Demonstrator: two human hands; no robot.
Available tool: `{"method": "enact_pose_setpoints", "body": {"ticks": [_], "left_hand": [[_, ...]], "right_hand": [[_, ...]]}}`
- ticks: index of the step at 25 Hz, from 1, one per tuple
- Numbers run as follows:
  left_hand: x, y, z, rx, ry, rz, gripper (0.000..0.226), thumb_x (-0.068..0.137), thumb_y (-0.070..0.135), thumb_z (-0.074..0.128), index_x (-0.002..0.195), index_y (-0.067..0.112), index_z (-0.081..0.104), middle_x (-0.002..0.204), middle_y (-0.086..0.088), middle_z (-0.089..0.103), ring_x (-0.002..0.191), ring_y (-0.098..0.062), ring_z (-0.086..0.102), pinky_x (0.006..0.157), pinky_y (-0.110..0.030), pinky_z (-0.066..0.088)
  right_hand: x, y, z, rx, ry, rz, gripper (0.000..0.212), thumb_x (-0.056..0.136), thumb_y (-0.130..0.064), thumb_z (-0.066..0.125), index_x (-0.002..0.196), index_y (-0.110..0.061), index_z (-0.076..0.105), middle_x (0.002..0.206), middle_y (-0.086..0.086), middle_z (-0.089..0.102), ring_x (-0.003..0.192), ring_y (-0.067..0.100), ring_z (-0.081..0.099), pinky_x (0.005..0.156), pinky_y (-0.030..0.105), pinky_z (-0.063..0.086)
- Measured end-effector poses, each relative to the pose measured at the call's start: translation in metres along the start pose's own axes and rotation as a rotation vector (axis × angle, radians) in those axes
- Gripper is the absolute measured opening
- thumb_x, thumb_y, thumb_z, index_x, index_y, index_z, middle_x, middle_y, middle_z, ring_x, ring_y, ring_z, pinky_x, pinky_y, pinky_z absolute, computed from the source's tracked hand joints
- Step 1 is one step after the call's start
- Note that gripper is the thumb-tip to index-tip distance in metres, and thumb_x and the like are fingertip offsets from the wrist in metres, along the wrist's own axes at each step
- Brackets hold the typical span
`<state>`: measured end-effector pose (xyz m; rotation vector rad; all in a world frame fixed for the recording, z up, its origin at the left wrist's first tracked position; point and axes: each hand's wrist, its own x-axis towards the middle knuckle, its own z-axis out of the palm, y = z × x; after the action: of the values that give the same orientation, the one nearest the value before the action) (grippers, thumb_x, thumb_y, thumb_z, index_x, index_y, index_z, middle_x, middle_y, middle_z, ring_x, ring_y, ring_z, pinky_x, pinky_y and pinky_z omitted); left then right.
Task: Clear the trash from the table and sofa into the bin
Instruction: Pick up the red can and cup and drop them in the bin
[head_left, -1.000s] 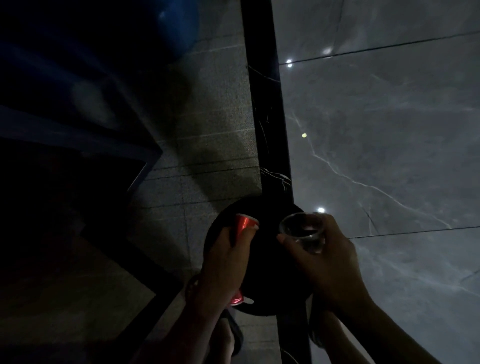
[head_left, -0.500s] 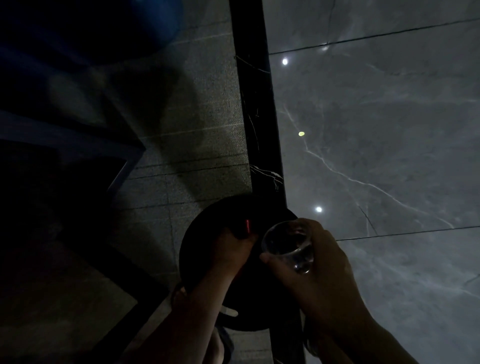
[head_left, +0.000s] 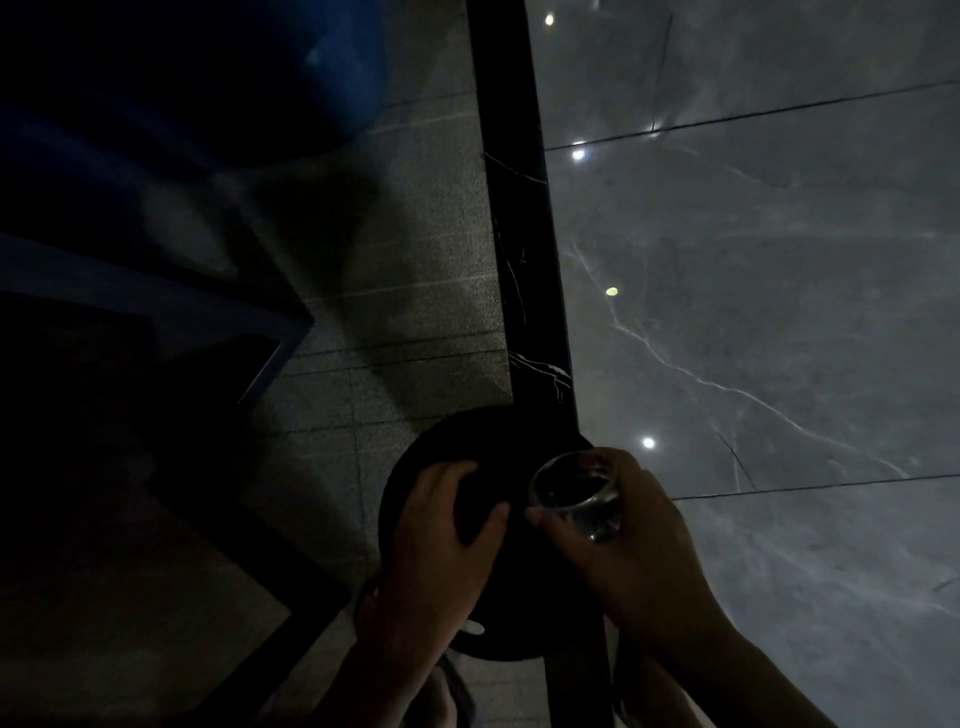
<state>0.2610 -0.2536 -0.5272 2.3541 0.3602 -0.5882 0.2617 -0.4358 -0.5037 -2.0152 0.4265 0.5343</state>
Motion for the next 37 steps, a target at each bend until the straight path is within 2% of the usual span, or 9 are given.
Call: {"method": "enact_pose_setpoints", "body": {"ticks": [3, 9, 15, 21, 24, 27, 30, 33, 37], "left_hand": [[-0.017, -0.011, -0.019, 0.188, 0.159, 0.175, 0.066, 0.075, 0.060, 0.060, 0.133, 0.033, 0.042, 0.146, 0.007, 0.035, 0.136, -0.014, 0.037, 0.103, -0.029, 0.039], [-0.030, -0.031, -0.018, 0.124, -0.066, 0.085, 0.113, 0.063, 0.082, 0.056, 0.145, 0.051, -0.014, 0.158, 0.019, -0.025, 0.150, -0.009, -0.009, 0.115, -0.042, 0.030], [-0.038, -0.031, -0.013, 0.228, -0.068, 0.101, 0.127, 0.055, 0.095, 0.048, 0.149, 0.042, -0.019, 0.159, 0.006, -0.029, 0.147, -0.012, -0.026, 0.115, -0.040, 0.006], [-0.037, -0.033, -0.008, 0.245, -0.094, 0.125, 0.135, 0.048, 0.100, 0.046, 0.149, 0.039, -0.021, 0.158, 0.000, -0.033, 0.145, -0.016, -0.031, 0.115, -0.040, -0.003], [-0.037, -0.032, -0.010, 0.230, -0.100, 0.116, 0.134, 0.049, 0.099, 0.045, 0.148, 0.039, -0.023, 0.156, 0.003, -0.036, 0.145, -0.014, -0.032, 0.116, -0.039, -0.004], [-0.038, -0.031, -0.009, 0.210, -0.095, 0.113, 0.132, 0.052, 0.096, 0.049, 0.147, 0.040, -0.023, 0.156, 0.004, -0.037, 0.145, -0.014, -0.031, 0.119, -0.042, -0.002], [-0.037, -0.031, -0.007, 0.194, -0.086, 0.117, 0.130, 0.053, 0.091, 0.052, 0.148, 0.041, -0.021, 0.156, 0.004, -0.036, 0.146, -0.014, -0.029, 0.117, -0.042, -0.001], [-0.037, -0.032, -0.006, 0.197, -0.080, 0.111, 0.129, 0.053, 0.092, 0.052, 0.146, 0.044, -0.023, 0.155, 0.006, -0.037, 0.145, -0.012, -0.031, 0.116, -0.041, -0.002], [-0.037, -0.030, -0.008, 0.203, -0.099, 0.090, 0.127, 0.054, 0.095, 0.046, 0.146, 0.042, -0.024, 0.155, 0.005, -0.038, 0.144, -0.012, -0.033, 0.116, -0.039, -0.003]], "right_hand": [[-0.002, 0.004, 0.001, -0.004, 0.006, 0.005, 0.053, 0.062, -0.069, 0.073, 0.106, -0.047, 0.052, 0.104, -0.020, 0.060, 0.099, 0.001, 0.060, 0.080, 0.034, 0.058], [-0.008, 0.009, 0.016, -0.252, -0.023, -0.087, 0.071, 0.064, -0.075, 0.061, 0.123, -0.041, 0.041, 0.112, -0.023, 0.043, 0.106, -0.001, 0.043, 0.079, 0.020, 0.042], [0.018, 0.026, 0.053, -0.384, -0.192, -0.002, 0.072, 0.077, -0.053, 0.065, 0.136, -0.029, 0.031, 0.135, -0.001, 0.049, 0.124, 0.019, 0.048, 0.093, 0.040, 0.051], [0.048, 0.028, 0.065, -0.549, -0.283, 0.105, 0.075, 0.085, -0.045, 0.067, 0.141, -0.012, 0.031, 0.138, 0.015, 0.050, 0.123, 0.033, 0.052, 0.095, 0.039, 0.047], [0.034, 0.010, 0.062, -0.629, -0.337, -0.119, 0.075, 0.086, -0.047, 0.063, 0.148, -0.018, 0.032, 0.151, 0.006, 0.040, 0.139, 0.024, 0.035, 0.110, 0.036, 0.039], [0.003, -0.003, 0.048, -0.676, -0.089, -0.404, 0.062, 0.088, -0.042, 0.054, 0.145, -0.020, 0.042, 0.158, 0.007, 0.034, 0.151, 0.027, 0.016, 0.117, 0.044, 0.028], [-0.015, 0.008, 0.030, -0.641, 0.058, -0.266, 0.085, 0.087, -0.049, 0.051, 0.157, -0.019, 0.012, 0.166, 0.011, -0.001, 0.153, 0.028, -0.006, 0.116, 0.050, 0.018], [-0.018, 0.029, 0.030, -0.619, -0.086, -0.109, 0.098, 0.090, -0.055, 0.043, 0.148, -0.022, -0.029, 0.157, -0.001, -0.036, 0.150, 0.018, -0.021, 0.123, 0.046, 0.016], [-0.018, 0.035, 0.038, -0.658, -0.046, -0.133, 0.093, 0.089, -0.050, 0.046, 0.154, -0.016, -0.012, 0.161, 0.005, -0.028, 0.151, 0.024, -0.013, 0.119, 0.040, 0.018]]}}
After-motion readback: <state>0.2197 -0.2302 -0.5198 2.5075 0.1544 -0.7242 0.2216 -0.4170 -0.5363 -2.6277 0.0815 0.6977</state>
